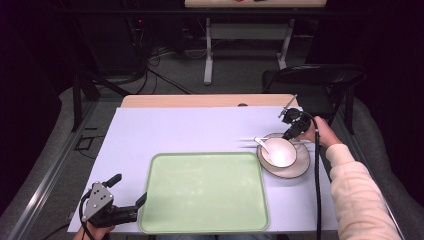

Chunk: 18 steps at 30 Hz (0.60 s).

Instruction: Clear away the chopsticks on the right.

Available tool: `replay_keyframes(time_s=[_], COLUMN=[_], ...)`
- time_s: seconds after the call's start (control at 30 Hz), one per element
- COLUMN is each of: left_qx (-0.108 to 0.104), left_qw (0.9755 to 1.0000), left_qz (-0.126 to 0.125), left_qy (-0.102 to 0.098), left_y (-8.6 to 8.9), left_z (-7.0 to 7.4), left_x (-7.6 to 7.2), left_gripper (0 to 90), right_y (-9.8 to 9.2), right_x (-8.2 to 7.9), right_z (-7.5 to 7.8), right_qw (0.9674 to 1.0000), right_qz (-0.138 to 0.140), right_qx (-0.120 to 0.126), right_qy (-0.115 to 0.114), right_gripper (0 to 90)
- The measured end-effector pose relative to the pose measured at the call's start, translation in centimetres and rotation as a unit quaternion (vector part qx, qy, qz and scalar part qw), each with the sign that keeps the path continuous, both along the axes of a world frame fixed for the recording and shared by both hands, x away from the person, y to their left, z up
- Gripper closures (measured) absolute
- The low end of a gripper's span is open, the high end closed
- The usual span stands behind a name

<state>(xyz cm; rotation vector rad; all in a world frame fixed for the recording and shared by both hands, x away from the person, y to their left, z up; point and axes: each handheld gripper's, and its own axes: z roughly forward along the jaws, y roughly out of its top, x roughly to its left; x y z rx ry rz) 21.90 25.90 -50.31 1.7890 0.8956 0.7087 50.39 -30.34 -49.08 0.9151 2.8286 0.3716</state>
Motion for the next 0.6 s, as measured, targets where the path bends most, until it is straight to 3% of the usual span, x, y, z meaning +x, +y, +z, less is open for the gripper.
replay_keyframes(time_s=[0.2, 0.33, 0.6], left_qx=[0.001, -0.001, -0.001], left_qw=[1.0, 1.0, 1.0], left_qz=[-0.002, -0.001, 0.0], left_qy=[0.002, 0.0, -0.001], left_y=[0.0, 0.0, 0.1], left_z=[0.0, 0.0, 0.0], left_x=[0.0, 0.0, 0.0], left_gripper=[2.3, 2.3, 2.2], right_y=[0.3, 0.9, 0.9], right_x=[0.1, 0.3, 0.6], right_z=[0.0, -0.9, -1.4], right_qw=[0.9999, 0.9991, 0.9989], right_qz=[0.011, 0.022, 0.036], right_qx=[-0.01, -0.032, -0.026], right_qy=[0.005, 0.015, 0.015], right_gripper=[73.0, 72.5, 78.3])
